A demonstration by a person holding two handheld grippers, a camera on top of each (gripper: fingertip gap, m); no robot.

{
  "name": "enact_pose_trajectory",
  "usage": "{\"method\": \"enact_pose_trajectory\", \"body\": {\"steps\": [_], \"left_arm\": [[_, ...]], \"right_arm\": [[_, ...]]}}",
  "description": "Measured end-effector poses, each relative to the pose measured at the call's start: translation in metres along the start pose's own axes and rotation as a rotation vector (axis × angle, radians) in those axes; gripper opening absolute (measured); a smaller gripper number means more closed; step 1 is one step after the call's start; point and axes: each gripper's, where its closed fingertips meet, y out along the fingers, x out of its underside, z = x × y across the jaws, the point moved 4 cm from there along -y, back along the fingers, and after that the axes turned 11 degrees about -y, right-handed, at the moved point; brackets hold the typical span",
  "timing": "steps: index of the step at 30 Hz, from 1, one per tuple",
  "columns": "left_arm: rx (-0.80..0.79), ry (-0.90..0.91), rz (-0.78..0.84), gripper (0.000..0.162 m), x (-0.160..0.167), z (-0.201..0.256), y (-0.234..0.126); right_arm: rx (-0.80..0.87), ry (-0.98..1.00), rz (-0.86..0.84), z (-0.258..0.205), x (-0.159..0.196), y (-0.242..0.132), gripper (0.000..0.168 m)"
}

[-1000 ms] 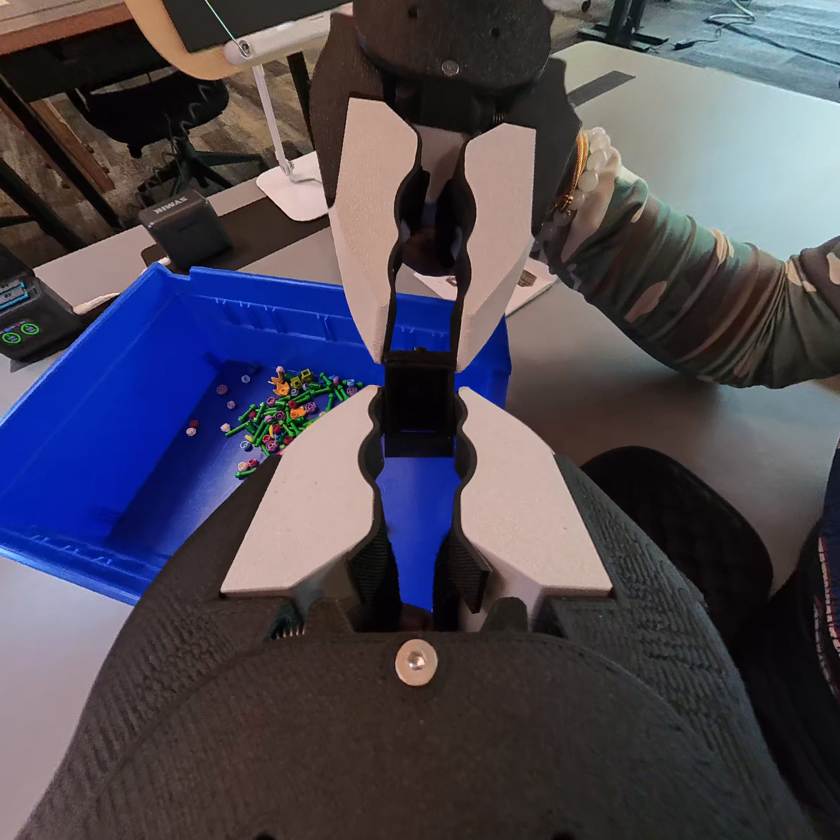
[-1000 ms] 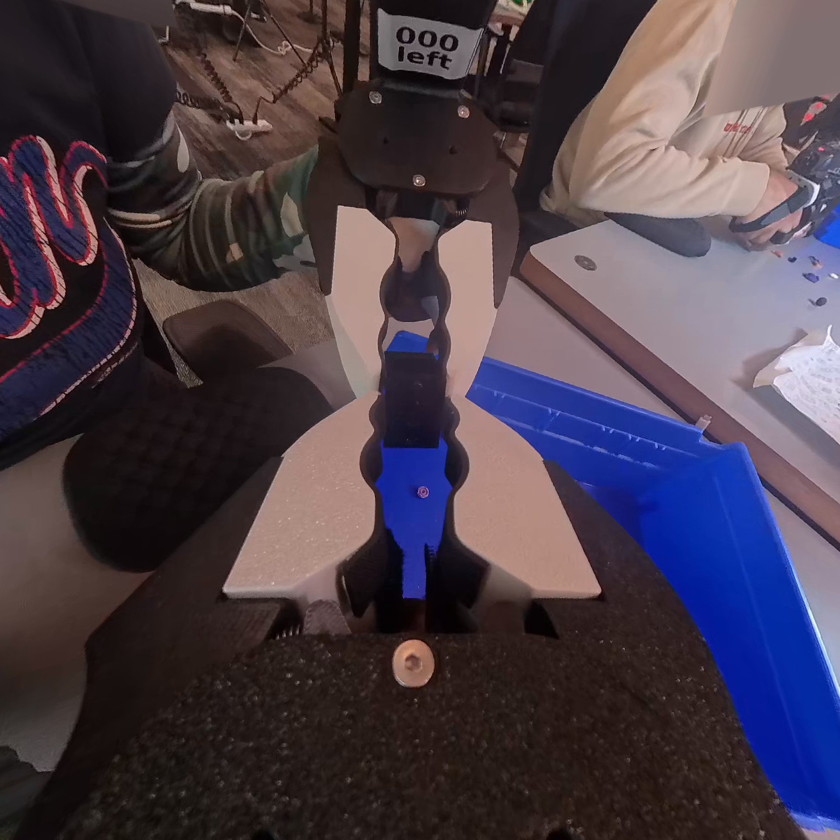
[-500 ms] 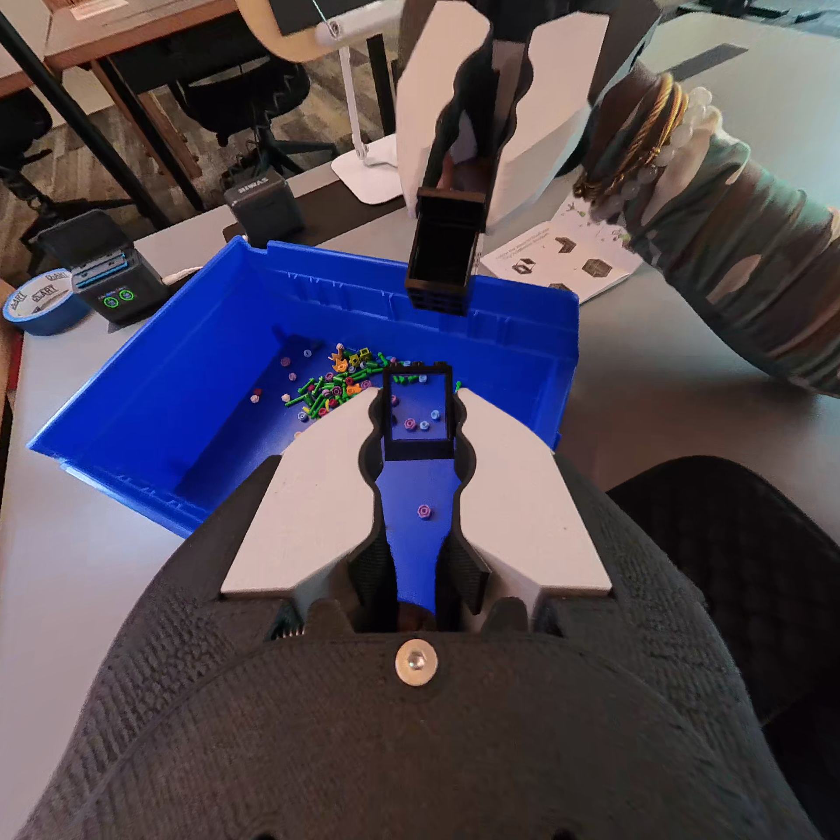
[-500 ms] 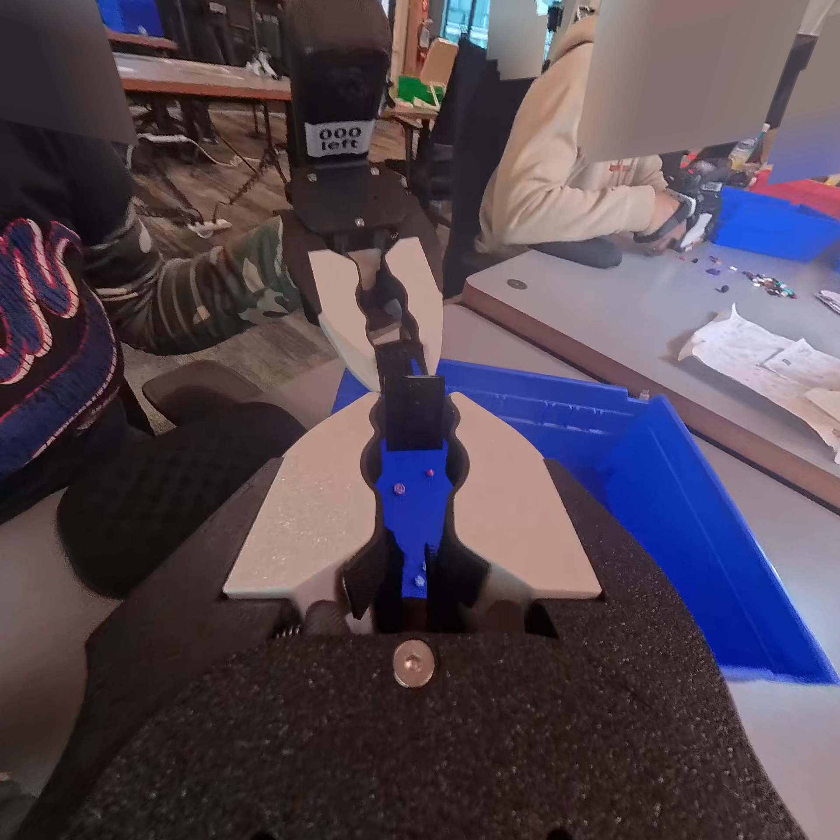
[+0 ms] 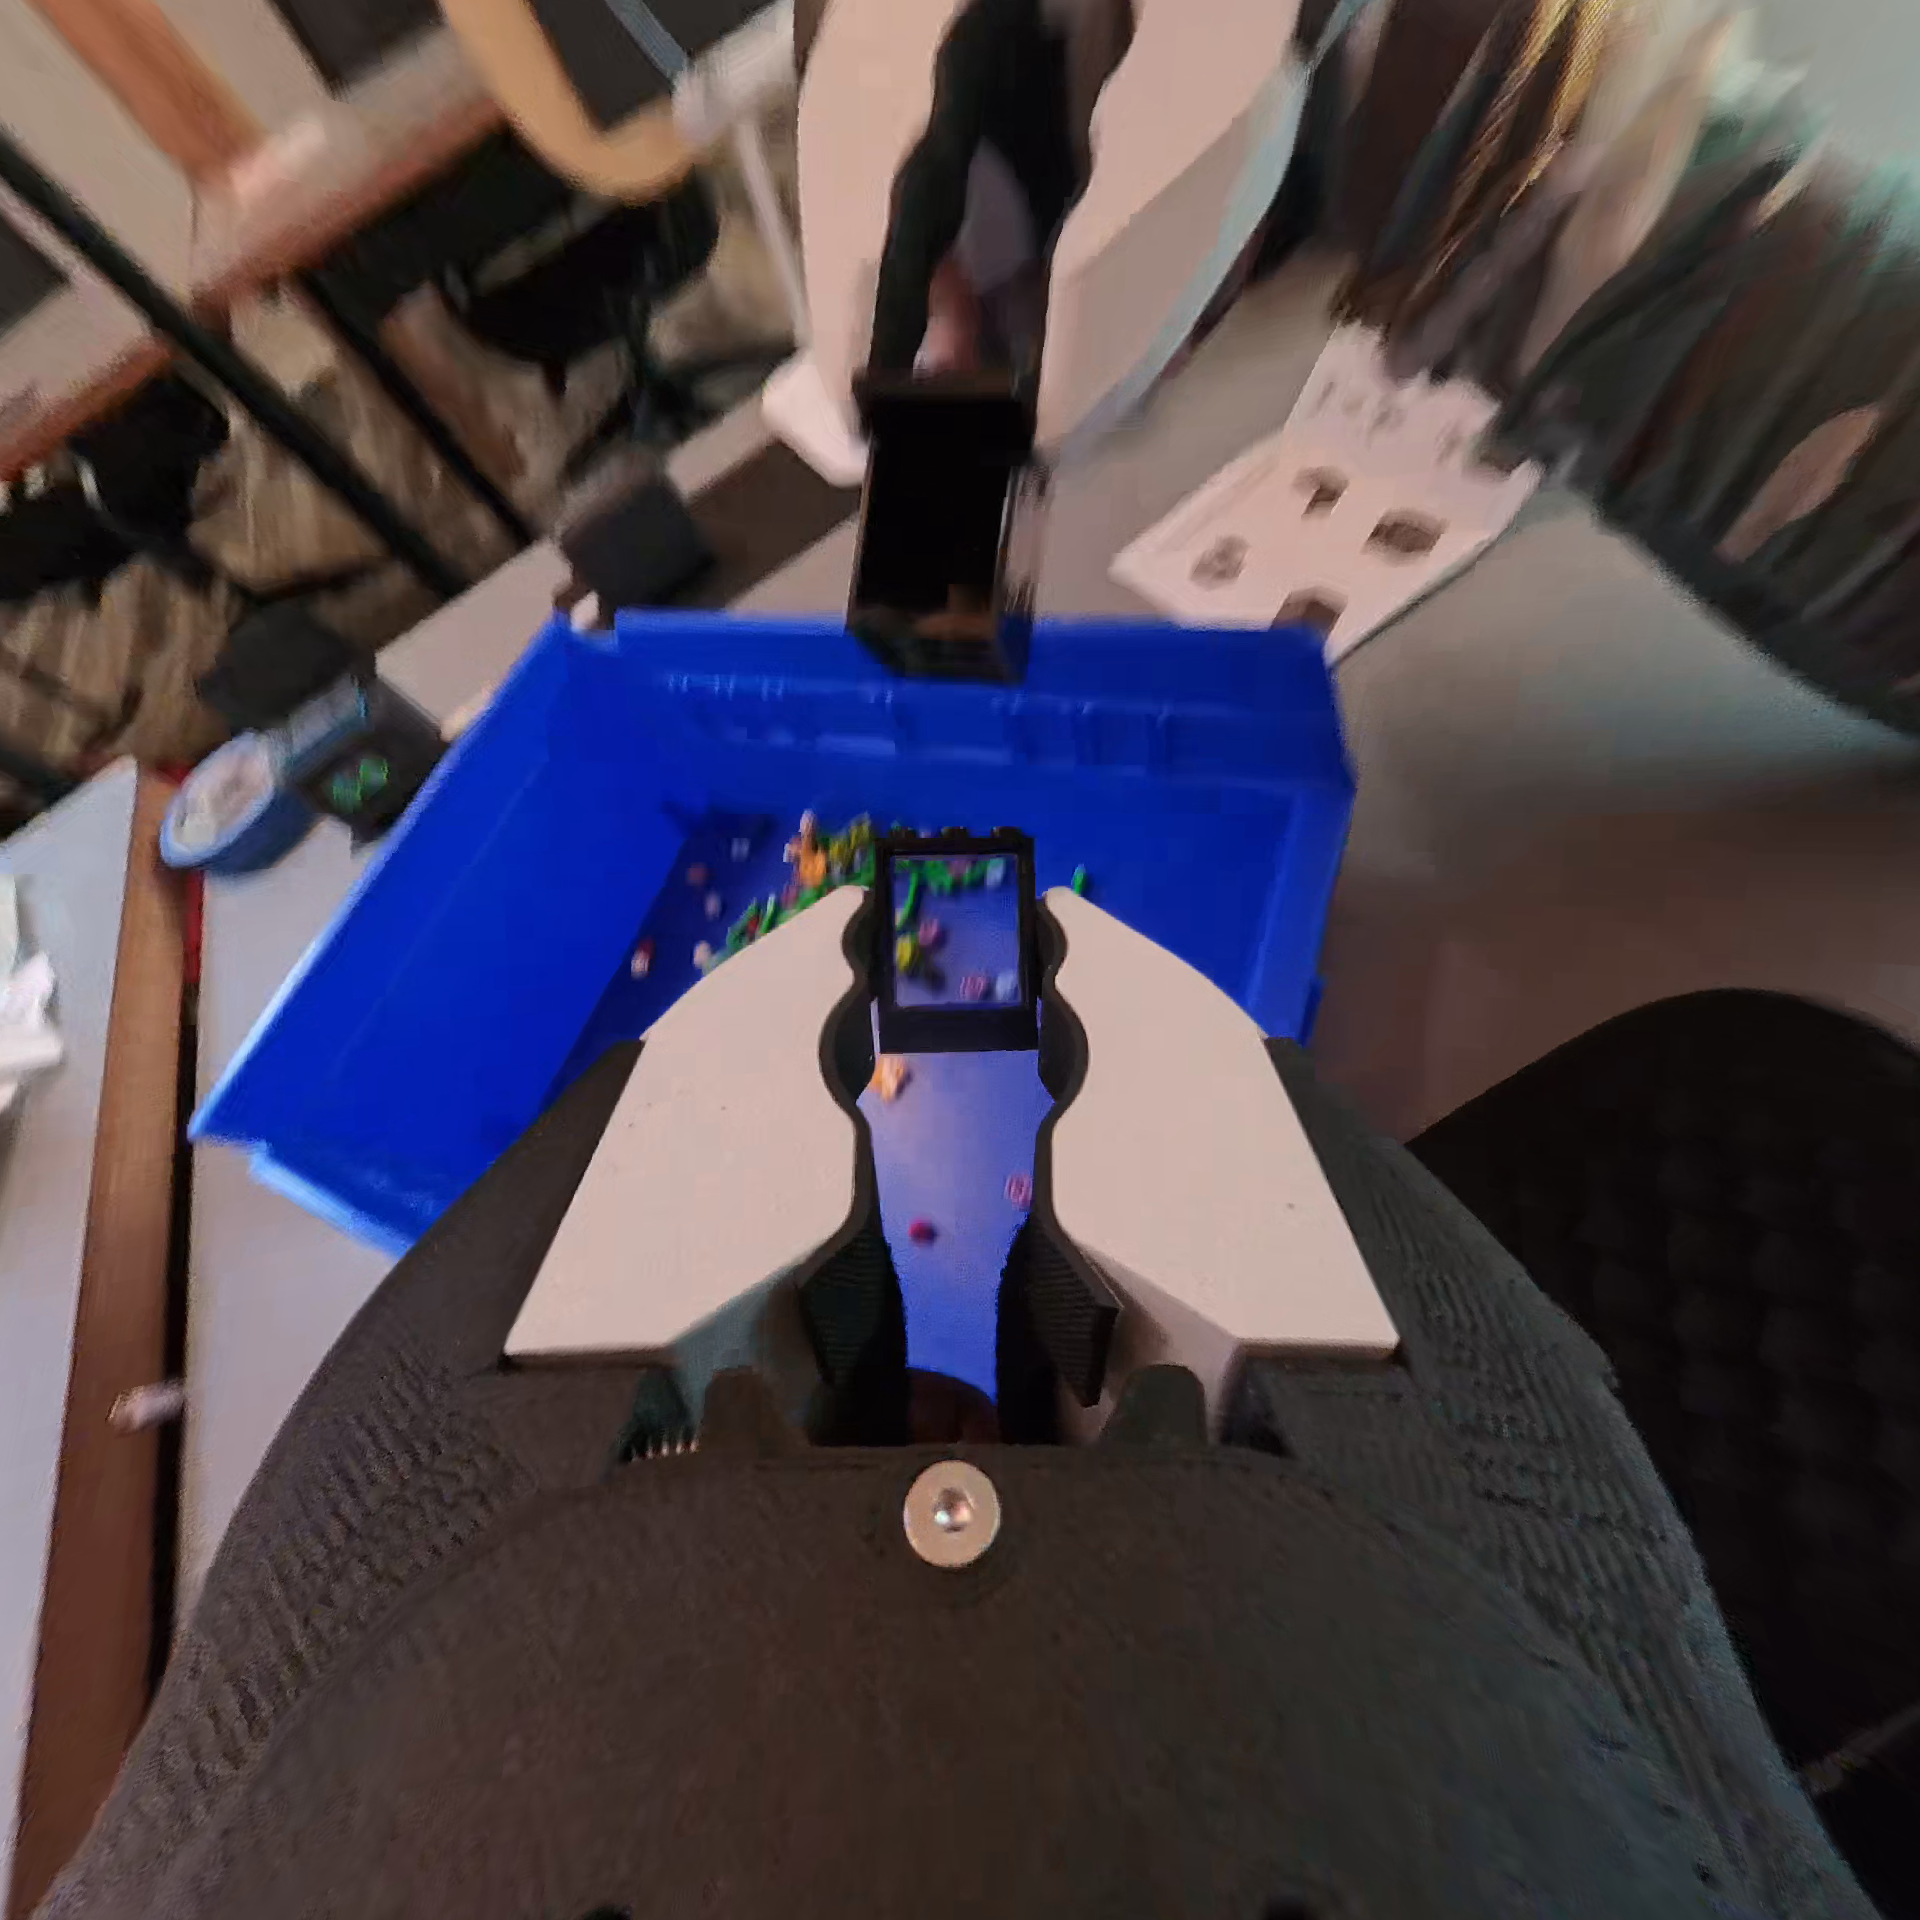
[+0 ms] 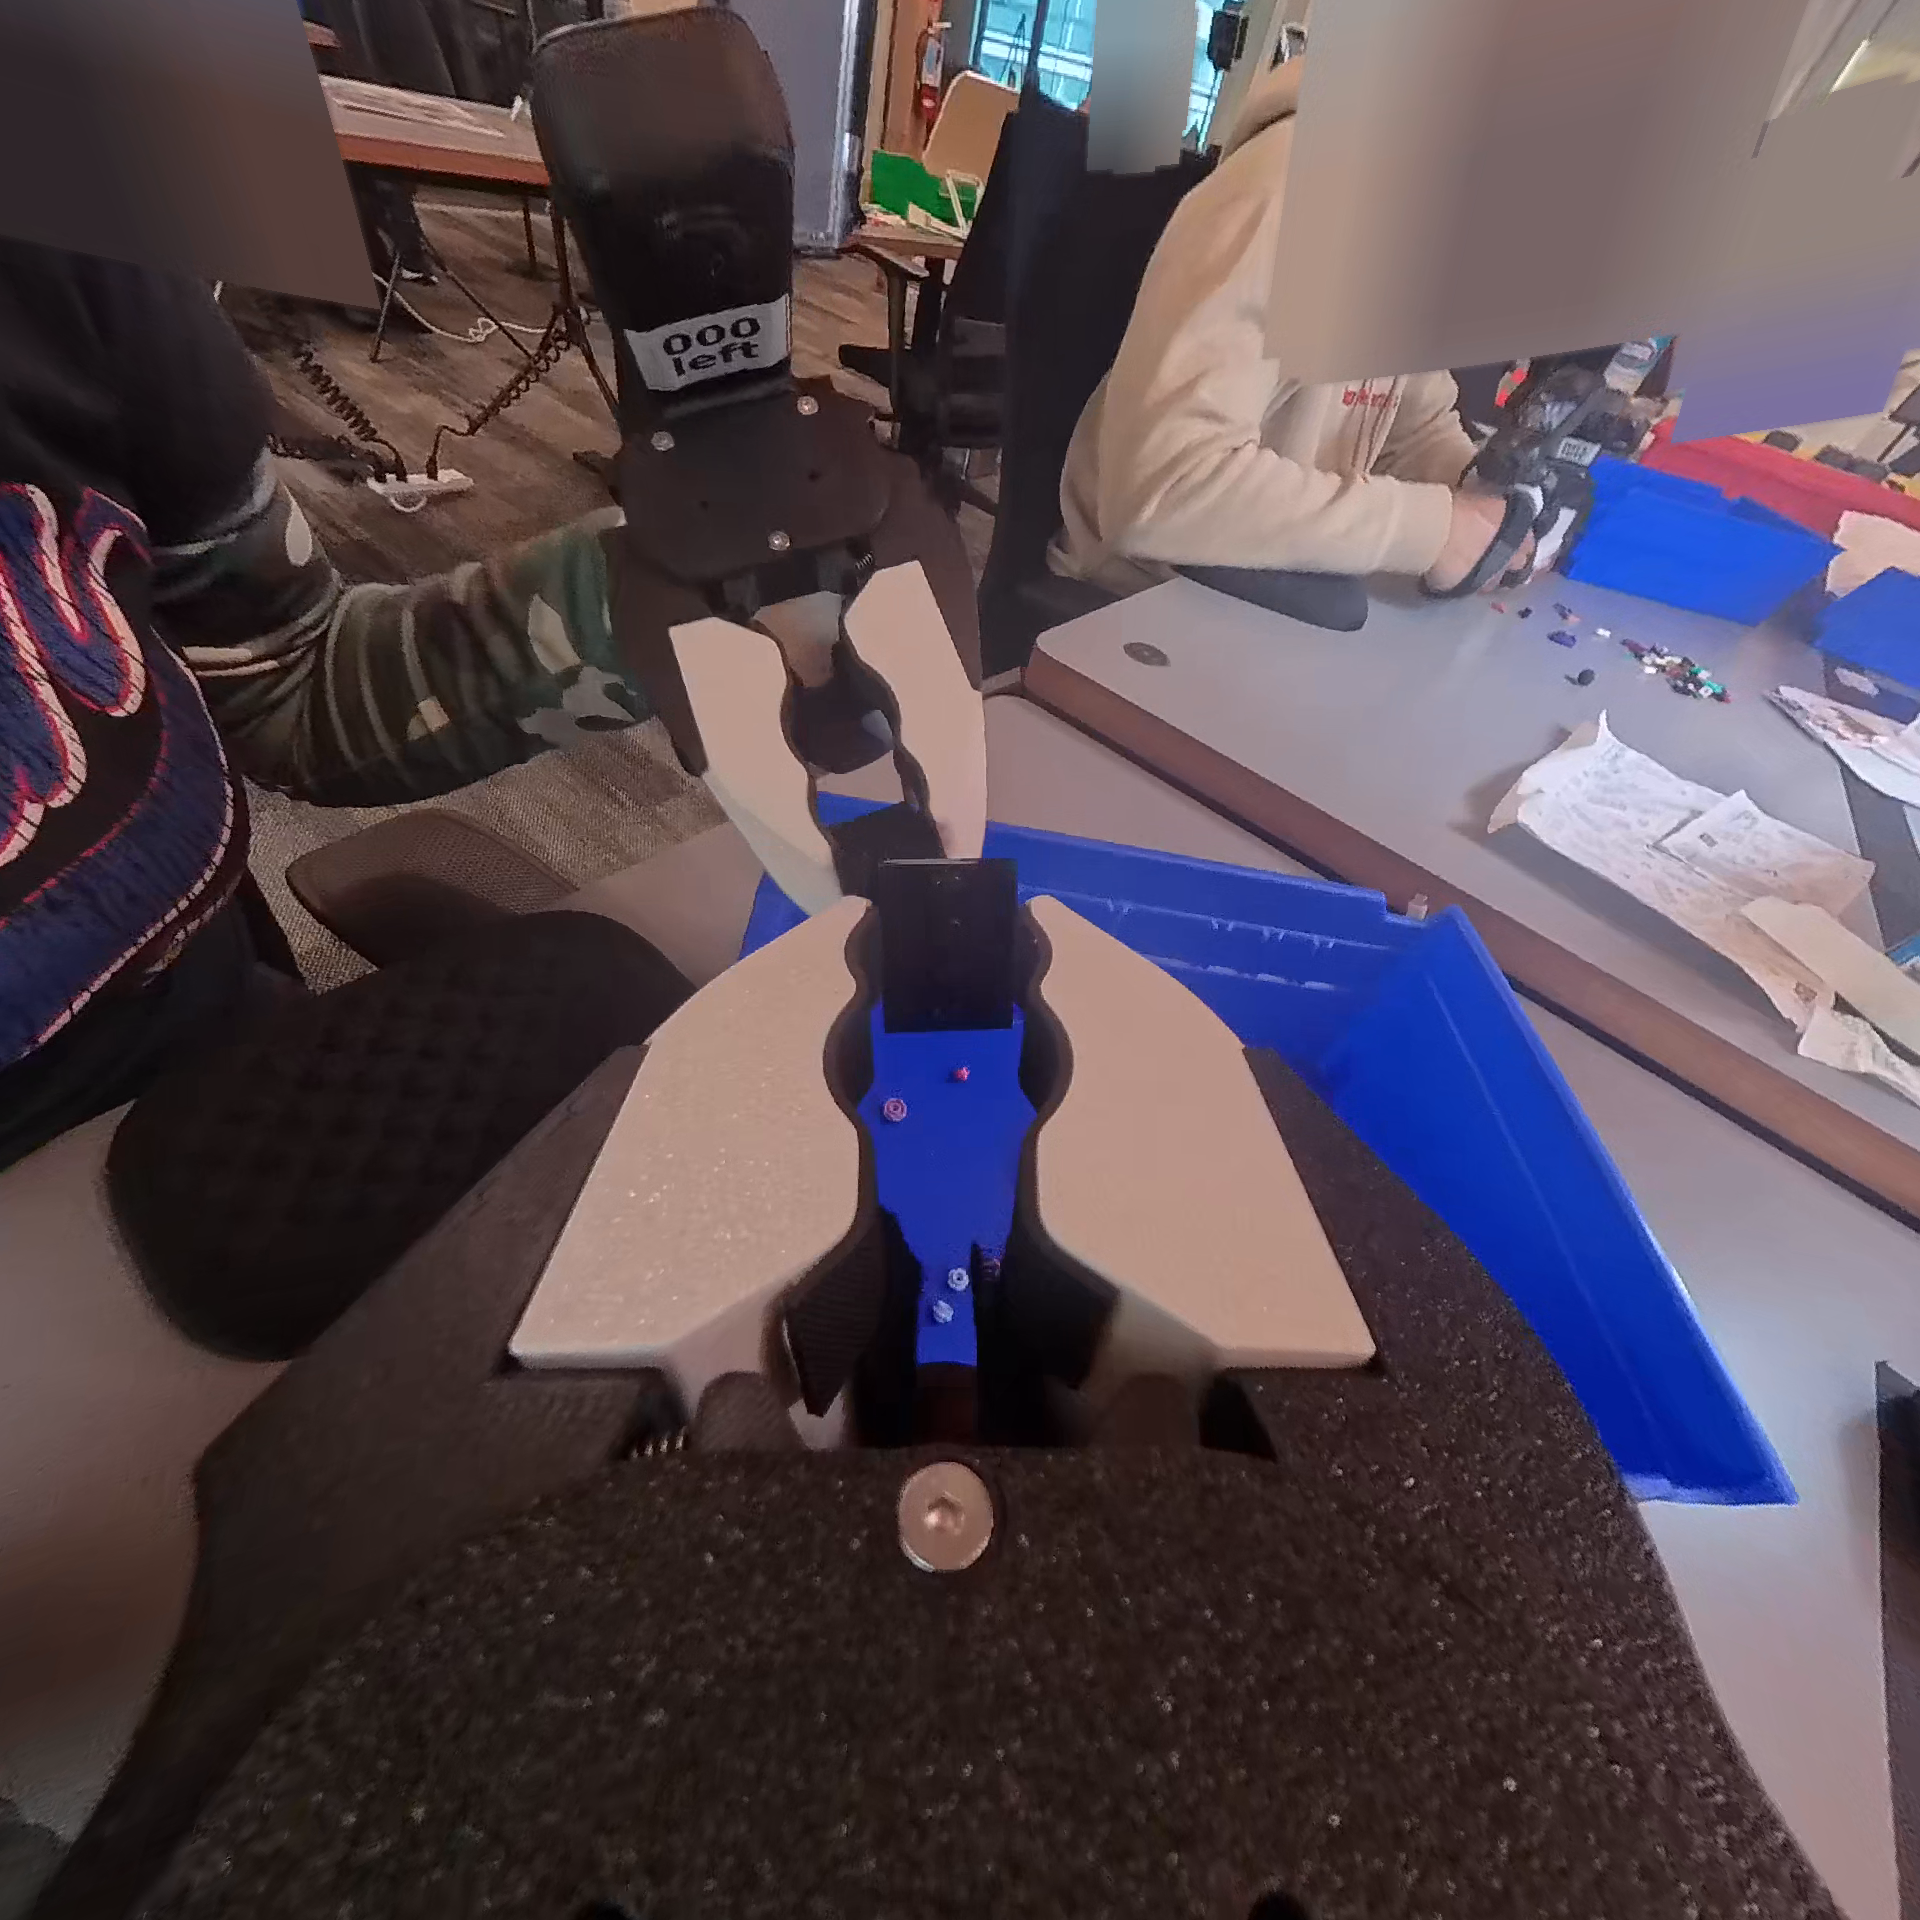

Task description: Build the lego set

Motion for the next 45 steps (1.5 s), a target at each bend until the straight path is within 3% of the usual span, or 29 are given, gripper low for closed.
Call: {"method": "enact_pose_trajectory", "body": {"steps": [5,12,15,23,26,29,37,40,43,45], "left_arm": [[0.089,-0.012,0.361,0.027,-0.027,0.001,-0.027],[0.212,-0.186,0.589,0.027,-0.033,-0.002,-0.045],[0.228,-0.235,0.624,0.027,-0.034,-0.006,-0.047],[0.273,-0.167,0.637,0.027,-0.053,0.008,-0.034],[0.183,-0.105,0.562,0.027,-0.052,0.0,-0.021],[0.111,-0.131,0.474,0.027,-0.037,-0.019,-0.016],[-0.087,-0.092,-0.013,0.03,0.008,-0.033,0.004],[-0.086,-0.071,-0.18,0.077,0.017,-0.029,0.012],[-0.054,-0.052,-0.145,0.08,0.009,-0.024,0.014],[0.001,-0.056,-0.037,0.07,-0.008,-0.018,0.01]], "right_arm": [[0.018,-0.037,0.056,-0.003,-0.014,-0.01,0.025],[0.002,-0.028,0.068,-0.003,-0.015,-0.005,0.025],[-0.041,-0.037,0.193,-0.006,-0.036,0.006,0.024],[-0.126,-0.028,-0.021,-0.015,-0.019,0.061,0.025],[-0.101,0.003,-0.051,-0.008,-0.006,0.062,0.025],[0.007,0.061,-0.075,0.009,0.013,0.033,0.025],[0.067,0.051,0.154,0.012,-0.006,-0.012,0.024],[0.057,0.051,0.128,0.01,-0.004,-0.009,0.025],[0.037,0.05,0.11,0.008,-0.004,-0.004,0.025],[0.024,0.047,0.084,0.006,-0.003,0.0,0.025]]}}
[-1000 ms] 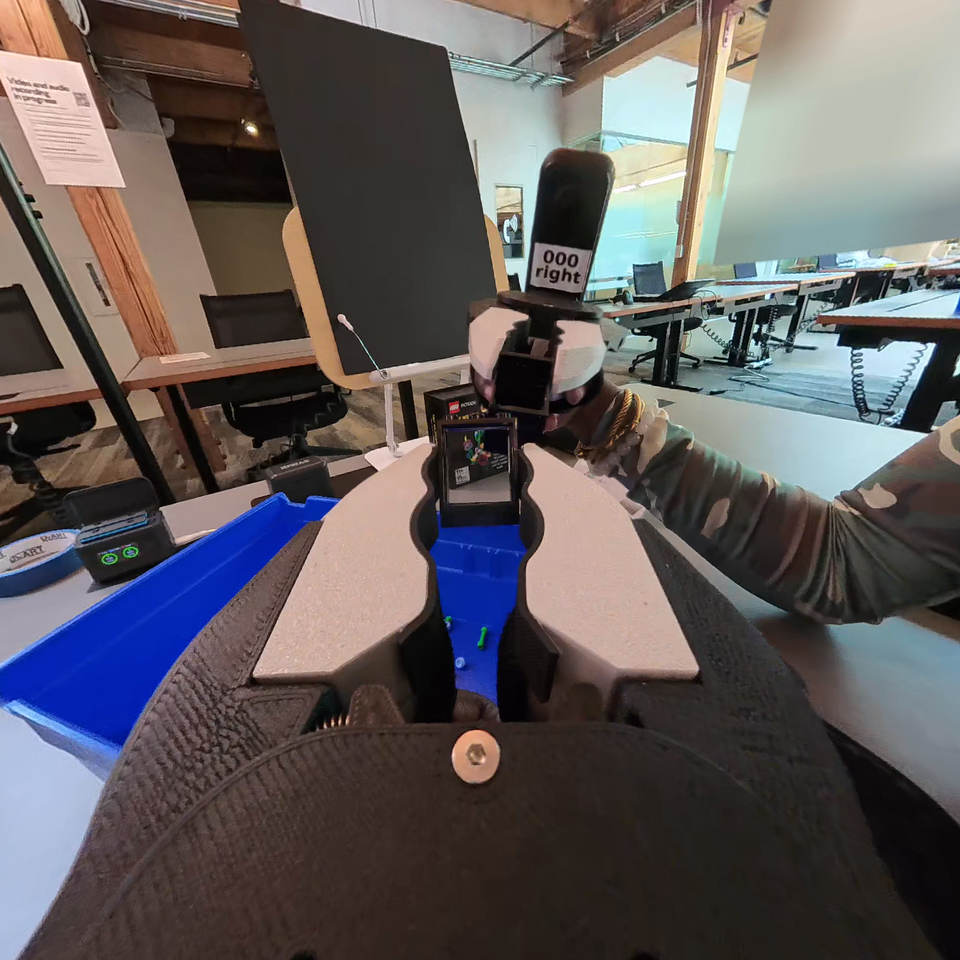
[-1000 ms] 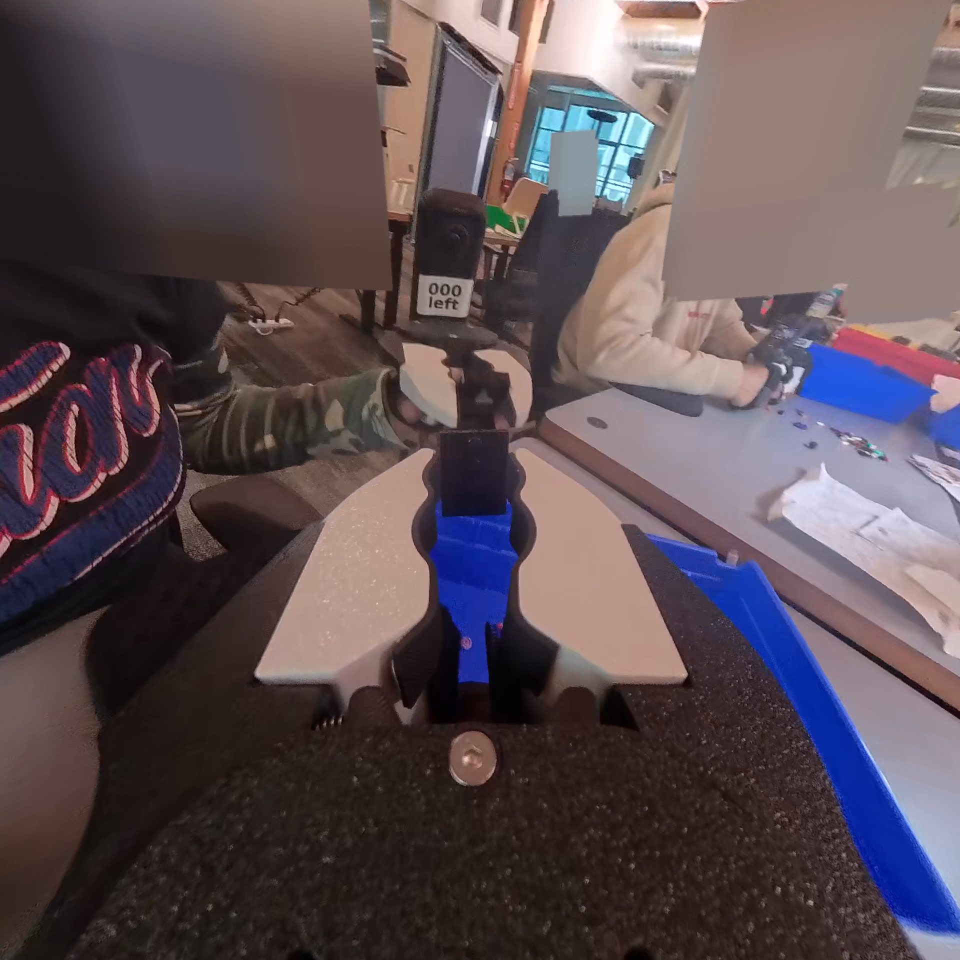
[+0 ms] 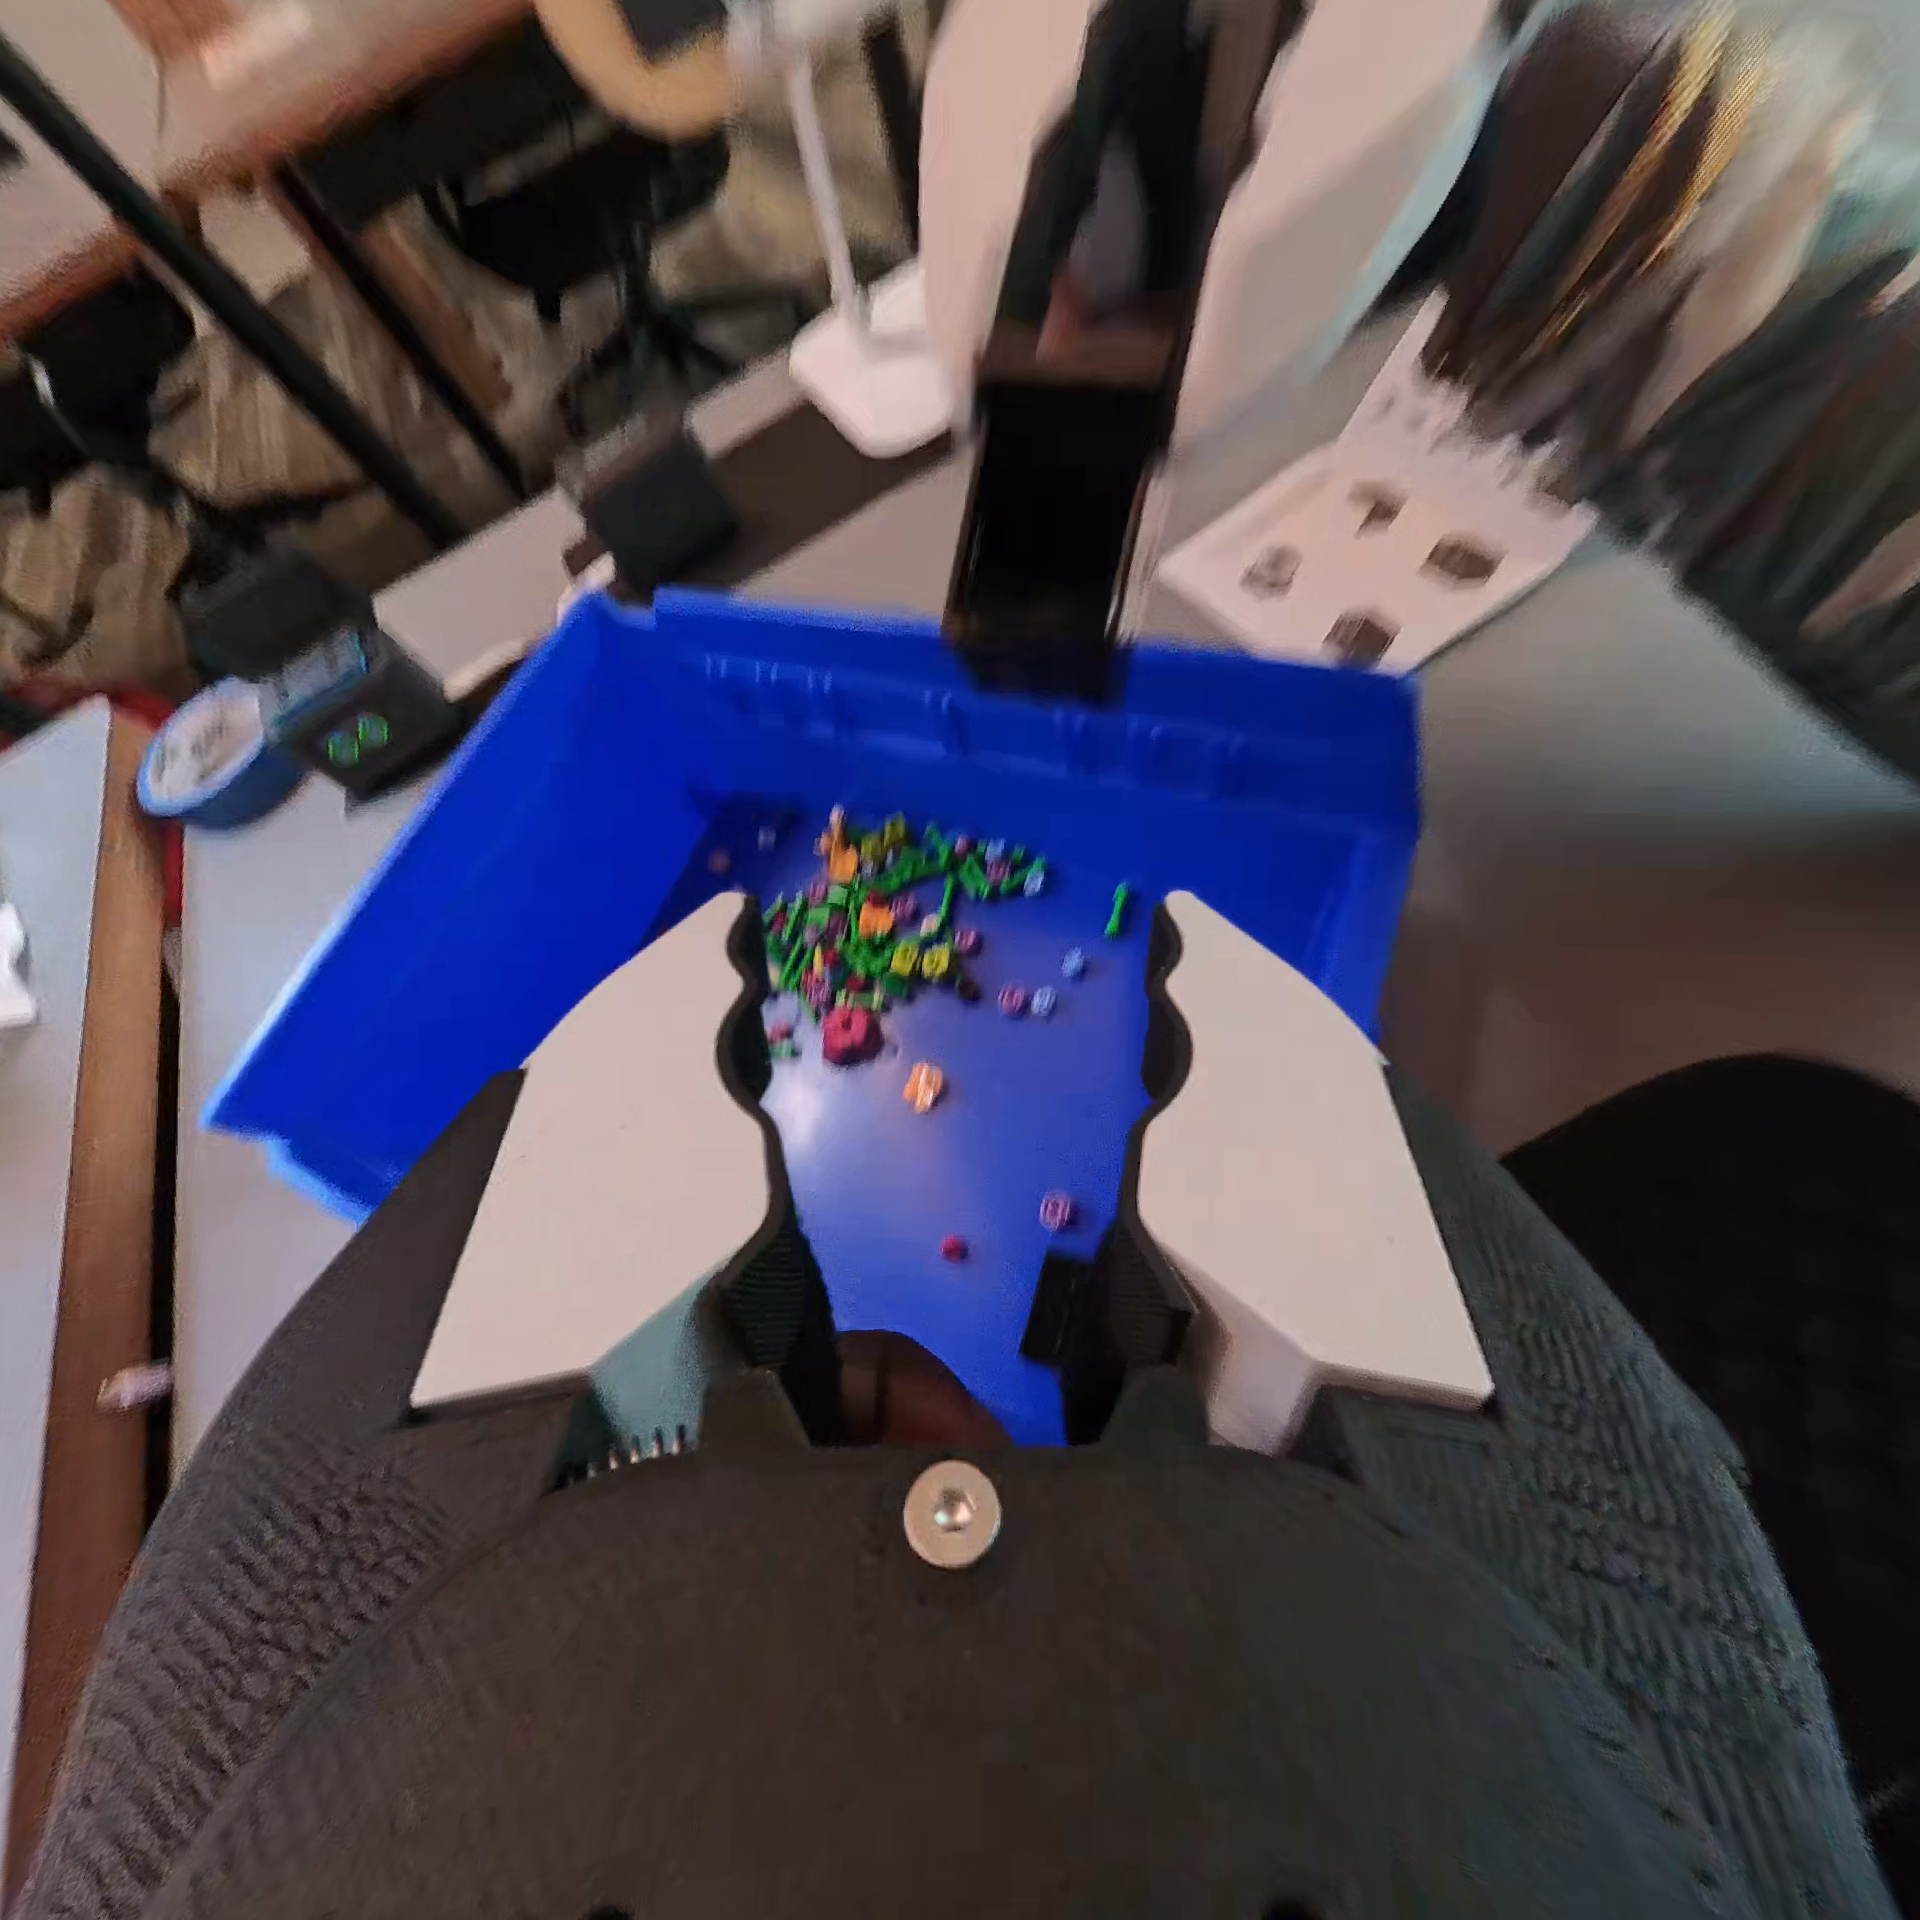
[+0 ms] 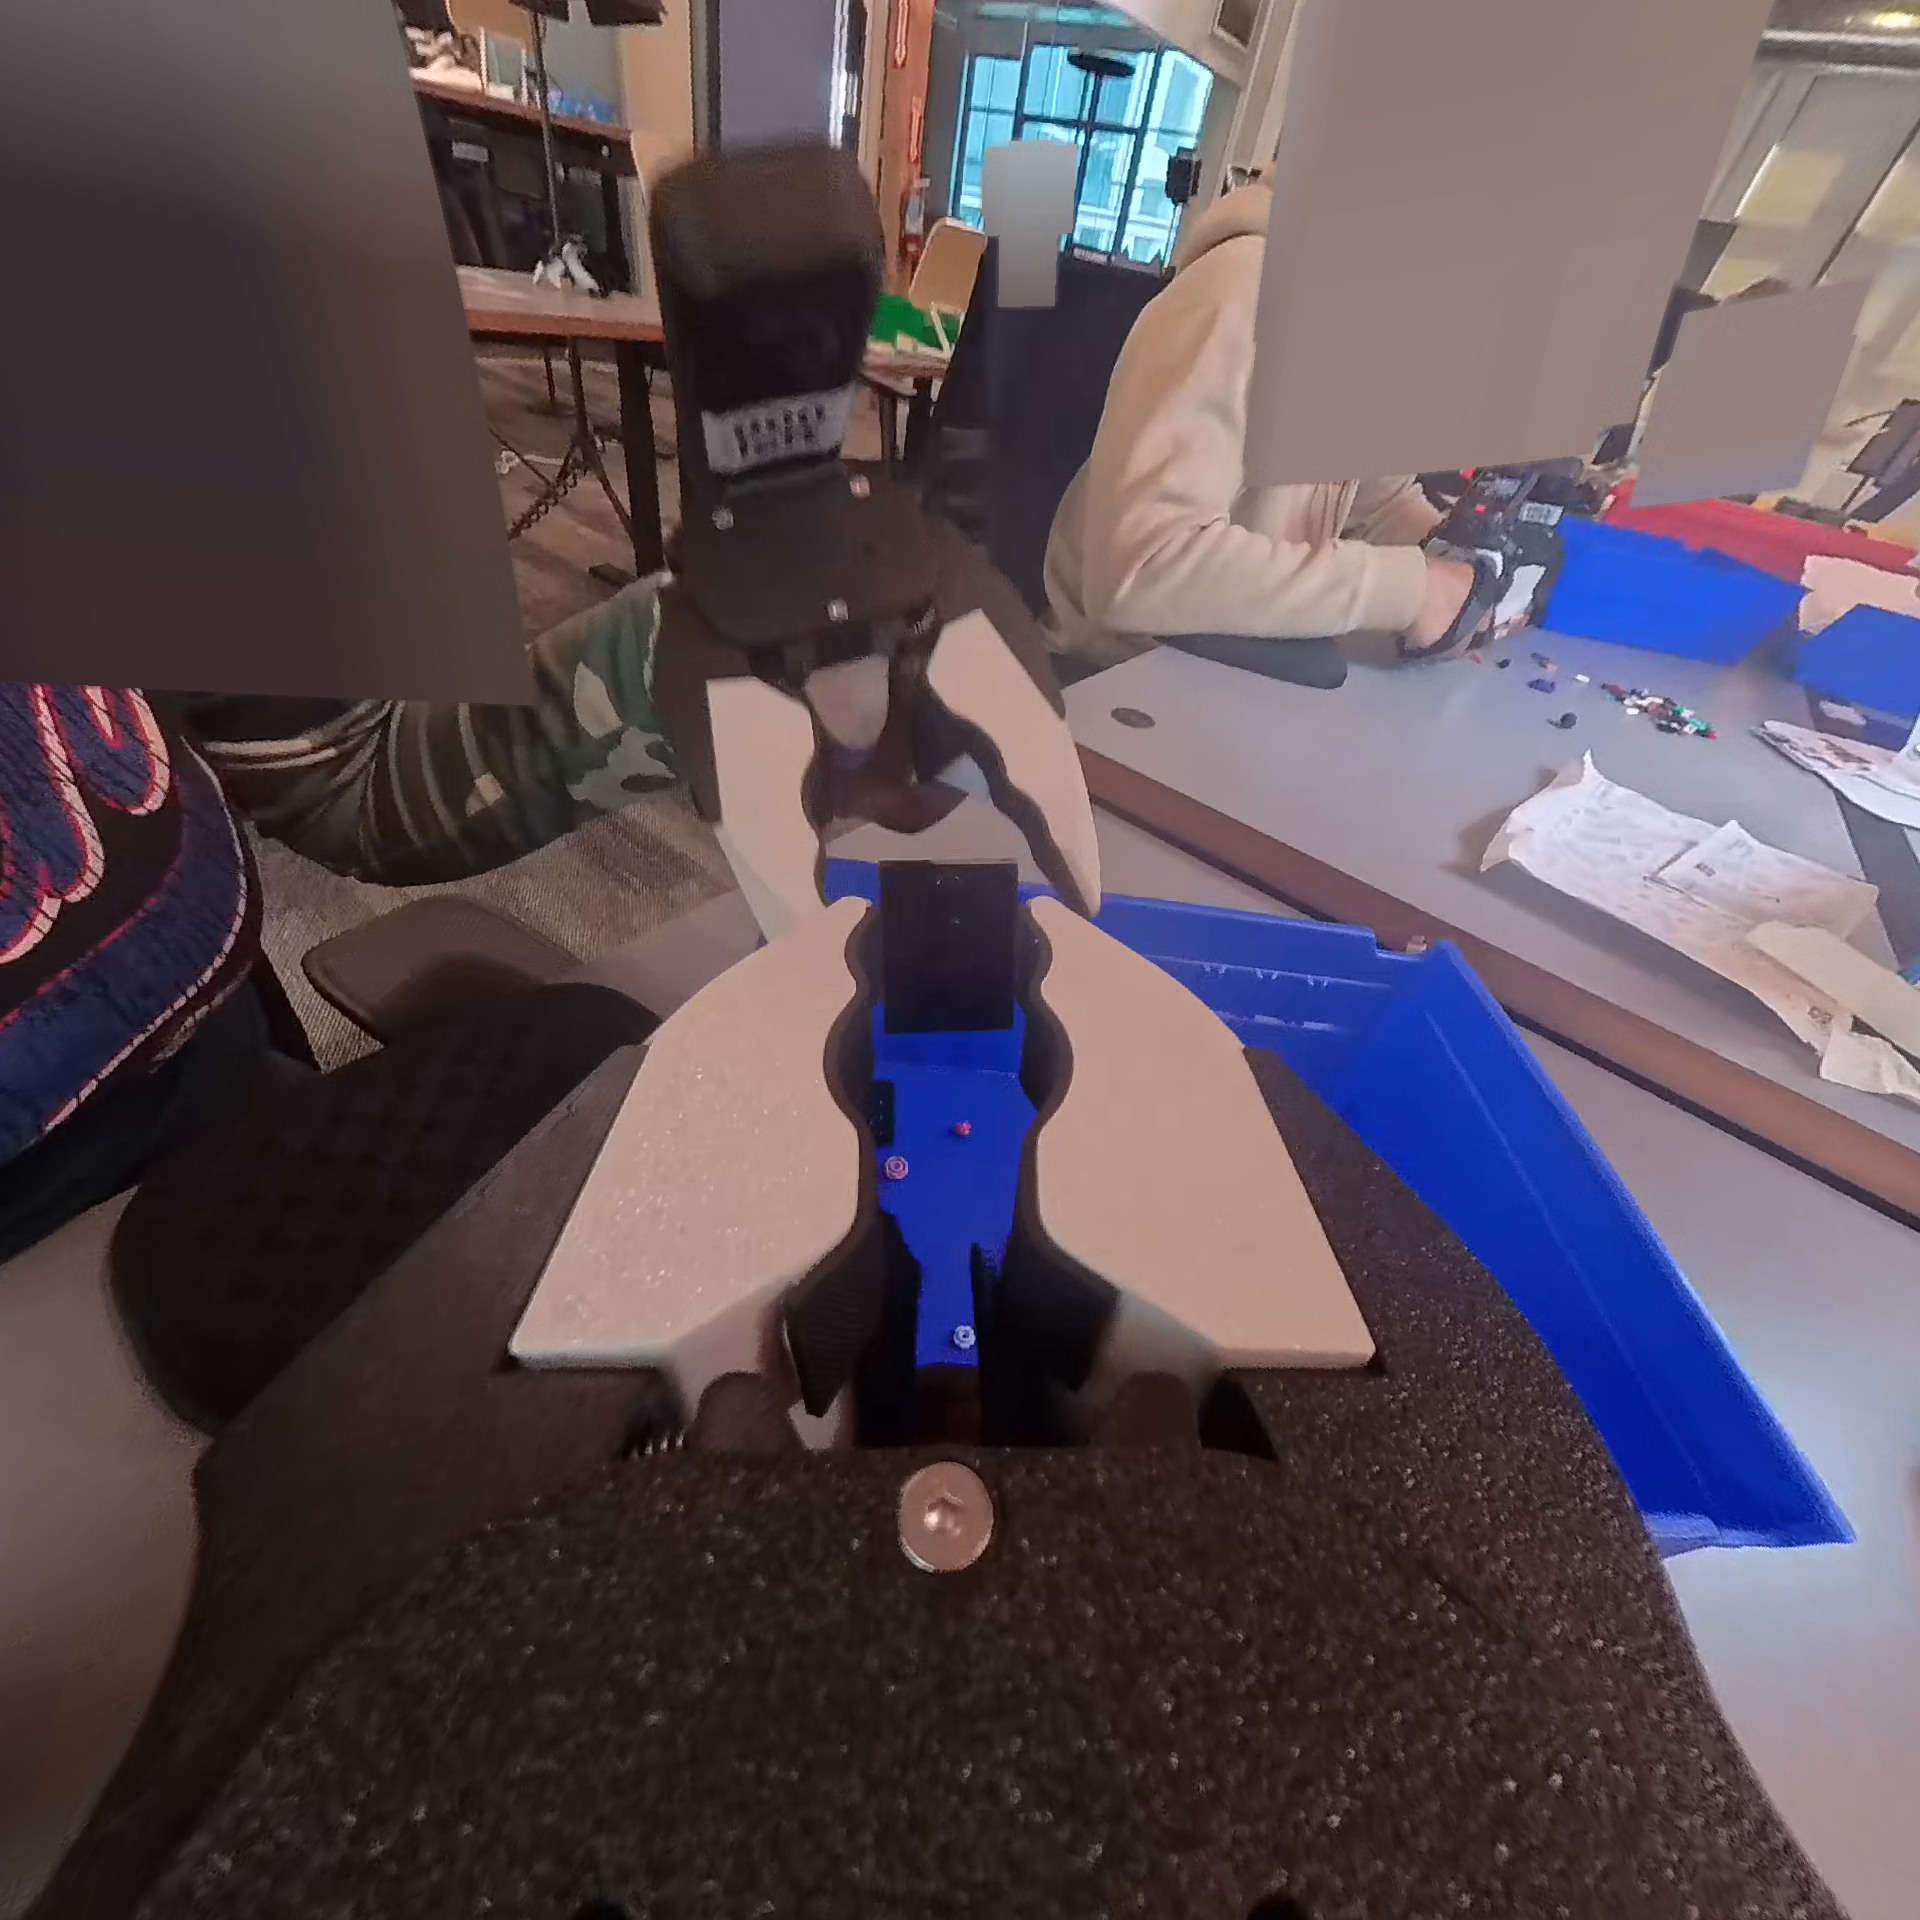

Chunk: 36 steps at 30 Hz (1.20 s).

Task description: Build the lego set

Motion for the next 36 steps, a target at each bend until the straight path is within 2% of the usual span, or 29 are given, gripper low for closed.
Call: {"method": "enact_pose_trajectory", "body": {"steps": [3,8,9,10,15,17,19,24,30,33,36], "left_arm": [[0.099,0.021,0.127,0.059,-0.025,0.014,-0.008],[0.137,0.074,0.1,0.053,-0.036,0.025,0.002],[0.13,0.092,0.076,0.038,-0.034,0.026,0.007],[0.112,0.11,0.062,0.033,-0.03,0.026,0.01],[0.086,0.089,0.087,0.031,-0.028,0.025,0.007],[0.071,0.105,0.051,0.031,-0.024,0.024,0.006],[0.073,0.119,0.032,0.031,-0.023,0.025,0.007],[0.102,0.097,0.06,0.03,-0.022,0.028,0.006],[0.143,-0.079,0.251,0.03,-0.021,0.008,-0.031],[0.134,-0.086,0.243,0.03,-0.013,0.005,-0.035],[0.12,-0.085,0.248,0.03,-0.014,0.009,-0.031]], "right_arm": [[-0.021,-0.008,-0.044,-0.003,0.001,0.007,0.025],[-0.068,-0.028,-0.033,-0.01,-0.005,0.02,0.025],[-0.081,-0.029,-0.022,-0.011,-0.006,0.022,0.024],[-0.082,-0.034,-0.027,-0.011,-0.006,0.023,0.024],[-0.083,-0.011,0.013,-0.011,-0.009,0.025,0.025],[-0.083,-0.02,0.05,-0.012,-0.014,0.028,0.036],[-0.092,-0.033,0.035,-0.014,-0.013,0.031,0.026],[-0.099,-0.066,-0.018,-0.016,-0.012,0.03,0.025],[0.046,-0.019,0.051,-0.001,-0.01,-0.021,0.025],[0.059,-0.015,0.028,0.0,-0.007,-0.021,0.025],[0.026,-0.016,0.112,-0.002,-0.019,-0.016,0.025]]}}
